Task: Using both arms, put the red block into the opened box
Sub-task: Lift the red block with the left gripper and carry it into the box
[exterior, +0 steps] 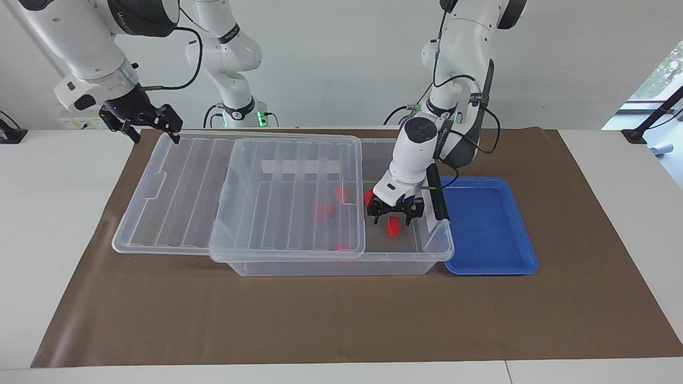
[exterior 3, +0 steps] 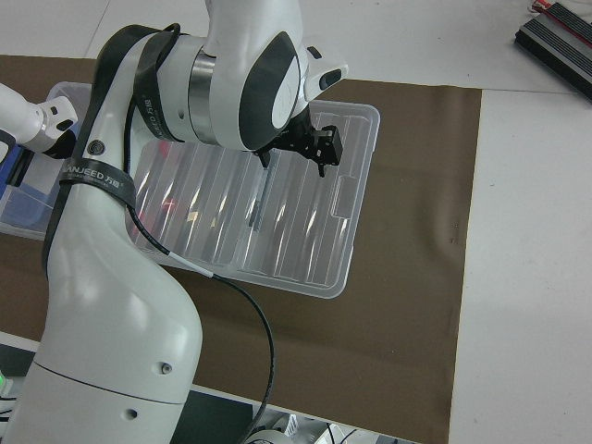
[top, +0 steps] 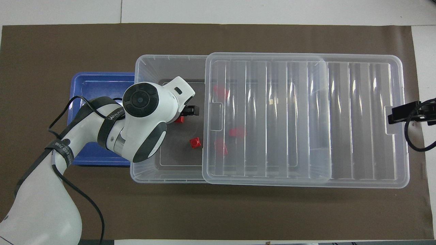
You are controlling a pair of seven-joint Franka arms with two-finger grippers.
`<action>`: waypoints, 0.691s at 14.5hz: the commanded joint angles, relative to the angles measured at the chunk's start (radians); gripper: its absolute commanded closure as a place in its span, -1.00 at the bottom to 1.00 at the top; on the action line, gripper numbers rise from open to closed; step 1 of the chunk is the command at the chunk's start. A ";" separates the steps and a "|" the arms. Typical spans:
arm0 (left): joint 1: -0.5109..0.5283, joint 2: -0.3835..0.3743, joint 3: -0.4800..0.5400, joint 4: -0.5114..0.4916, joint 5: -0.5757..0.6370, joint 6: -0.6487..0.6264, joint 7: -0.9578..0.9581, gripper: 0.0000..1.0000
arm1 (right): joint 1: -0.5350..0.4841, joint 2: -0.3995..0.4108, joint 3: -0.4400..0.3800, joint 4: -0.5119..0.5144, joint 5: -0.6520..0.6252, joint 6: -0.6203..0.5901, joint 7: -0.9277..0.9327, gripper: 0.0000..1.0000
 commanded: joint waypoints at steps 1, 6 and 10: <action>-0.001 -0.075 0.000 -0.006 0.025 -0.084 -0.018 -1.00 | -0.008 -0.010 0.003 -0.006 0.004 -0.013 0.014 -1.00; 0.001 -0.189 0.006 -0.006 0.024 -0.229 -0.009 -1.00 | -0.010 -0.012 0.003 -0.006 0.005 -0.012 0.012 -1.00; 0.091 -0.239 0.014 -0.006 0.016 -0.242 0.003 -1.00 | -0.012 -0.013 0.003 -0.008 0.005 -0.012 0.012 -1.00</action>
